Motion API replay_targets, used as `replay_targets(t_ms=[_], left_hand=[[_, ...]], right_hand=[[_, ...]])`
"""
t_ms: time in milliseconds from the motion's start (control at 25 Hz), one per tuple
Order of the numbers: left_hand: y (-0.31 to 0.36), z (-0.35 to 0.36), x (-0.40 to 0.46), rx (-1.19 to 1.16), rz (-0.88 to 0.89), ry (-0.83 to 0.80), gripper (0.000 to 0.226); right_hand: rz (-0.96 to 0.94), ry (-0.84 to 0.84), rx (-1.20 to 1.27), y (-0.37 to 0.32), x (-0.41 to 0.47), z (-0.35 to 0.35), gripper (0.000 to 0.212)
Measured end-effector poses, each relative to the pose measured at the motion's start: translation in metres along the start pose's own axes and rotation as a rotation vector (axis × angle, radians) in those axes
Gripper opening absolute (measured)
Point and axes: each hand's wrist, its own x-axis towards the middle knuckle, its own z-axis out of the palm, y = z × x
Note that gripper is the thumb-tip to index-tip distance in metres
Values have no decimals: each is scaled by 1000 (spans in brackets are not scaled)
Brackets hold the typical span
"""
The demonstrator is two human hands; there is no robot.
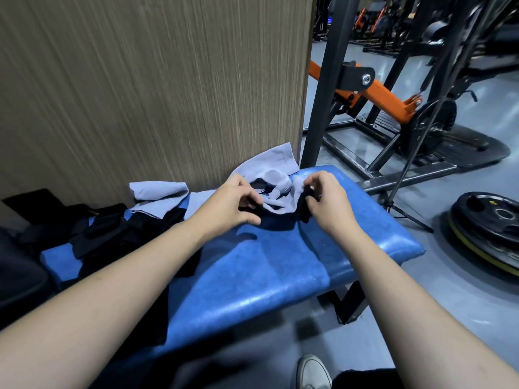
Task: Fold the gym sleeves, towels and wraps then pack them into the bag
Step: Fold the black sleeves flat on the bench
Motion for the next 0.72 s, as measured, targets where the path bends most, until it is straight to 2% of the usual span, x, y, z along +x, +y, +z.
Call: replay_targets(t_ms=[80, 160, 360, 520, 600, 720], left_hand=[[-3, 6, -2, 174, 18, 30, 20], [-5, 12, 0, 234, -15, 126, 18], [-3, 10, 27, -37, -175, 211, 12], [13, -2, 38, 13, -95, 264, 17], [20, -12, 38, 49, -71, 296, 14], [35, -30, 27, -24, -70, 335, 8]], right_hand=[[2, -29, -45, 1, -2, -4, 31], [10, -38, -111, 7, -4, -8, 29], [129, 0, -265, 21, -8, -6, 19], [219, 76, -206, 18, 0, -1, 25], [176, 130, -212, 11, 4, -1, 21], [118, 161, -199, -4, 1, -11, 15]])
